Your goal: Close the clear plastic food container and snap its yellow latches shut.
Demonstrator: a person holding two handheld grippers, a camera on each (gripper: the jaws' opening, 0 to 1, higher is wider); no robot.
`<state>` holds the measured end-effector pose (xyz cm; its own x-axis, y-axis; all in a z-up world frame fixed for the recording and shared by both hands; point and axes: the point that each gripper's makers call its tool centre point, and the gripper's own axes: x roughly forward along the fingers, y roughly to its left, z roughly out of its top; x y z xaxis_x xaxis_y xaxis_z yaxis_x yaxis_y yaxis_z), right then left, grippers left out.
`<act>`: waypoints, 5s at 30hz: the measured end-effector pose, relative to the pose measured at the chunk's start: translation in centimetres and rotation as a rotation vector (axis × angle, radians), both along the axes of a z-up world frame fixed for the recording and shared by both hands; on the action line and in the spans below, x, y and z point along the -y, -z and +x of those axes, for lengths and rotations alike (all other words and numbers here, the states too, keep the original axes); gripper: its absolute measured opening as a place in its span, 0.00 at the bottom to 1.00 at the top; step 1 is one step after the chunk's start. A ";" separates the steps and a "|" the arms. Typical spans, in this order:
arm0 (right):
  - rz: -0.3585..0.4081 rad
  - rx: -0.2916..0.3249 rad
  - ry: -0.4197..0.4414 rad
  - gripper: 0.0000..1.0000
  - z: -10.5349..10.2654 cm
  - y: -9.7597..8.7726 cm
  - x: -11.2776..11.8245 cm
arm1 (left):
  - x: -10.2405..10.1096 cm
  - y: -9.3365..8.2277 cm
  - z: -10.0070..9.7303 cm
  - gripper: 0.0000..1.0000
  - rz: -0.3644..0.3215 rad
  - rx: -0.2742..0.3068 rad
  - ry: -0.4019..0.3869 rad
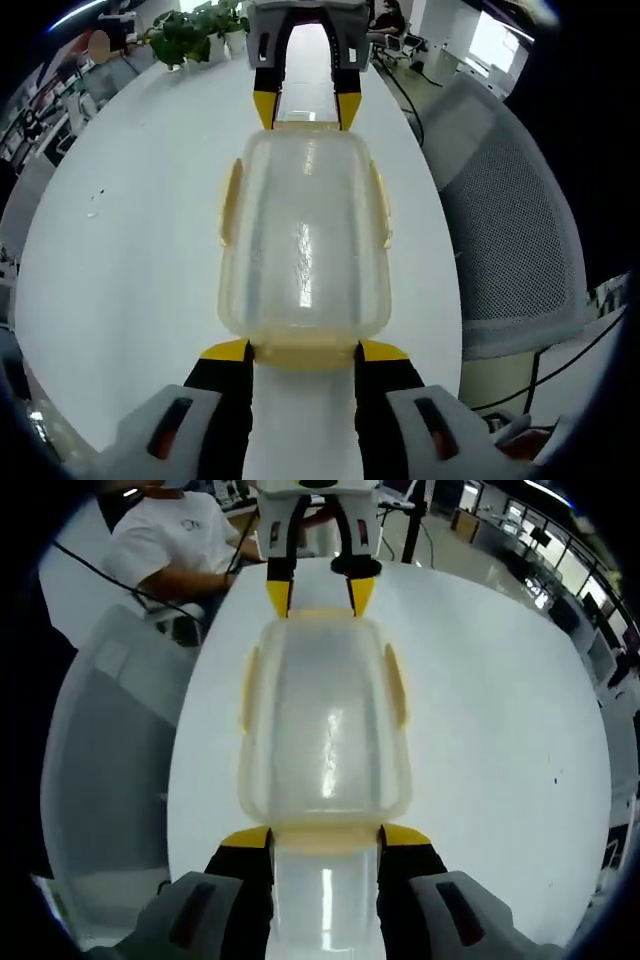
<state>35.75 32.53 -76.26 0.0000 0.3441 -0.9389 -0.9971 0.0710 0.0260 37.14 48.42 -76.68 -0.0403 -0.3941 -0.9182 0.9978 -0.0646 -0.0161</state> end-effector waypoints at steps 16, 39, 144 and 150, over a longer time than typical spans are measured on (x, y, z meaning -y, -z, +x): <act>-0.005 0.003 0.001 0.39 -0.2 0.1 3.1 | 3.2 -0.3 -0.3 0.38 0.000 0.003 -0.004; 0.004 -0.012 0.008 0.39 -0.8 0.4 8.0 | 8.2 -0.1 -0.8 0.38 0.019 -0.011 0.003; 0.386 -0.118 0.579 0.40 -1.5 -1.2 18.3 | 16.3 -1.2 -2.2 0.35 -0.115 -0.111 -0.623; 0.389 -0.122 0.663 0.39 -1.9 -0.6 18.4 | 15.6 0.3 -3.0 0.37 -0.125 -0.212 -0.846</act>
<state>33.87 14.16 -75.64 0.2256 0.6125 -0.7576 -0.7380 0.6151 0.2776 34.10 32.84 -77.01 0.1455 -0.4659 -0.8728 0.6889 0.6809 -0.2486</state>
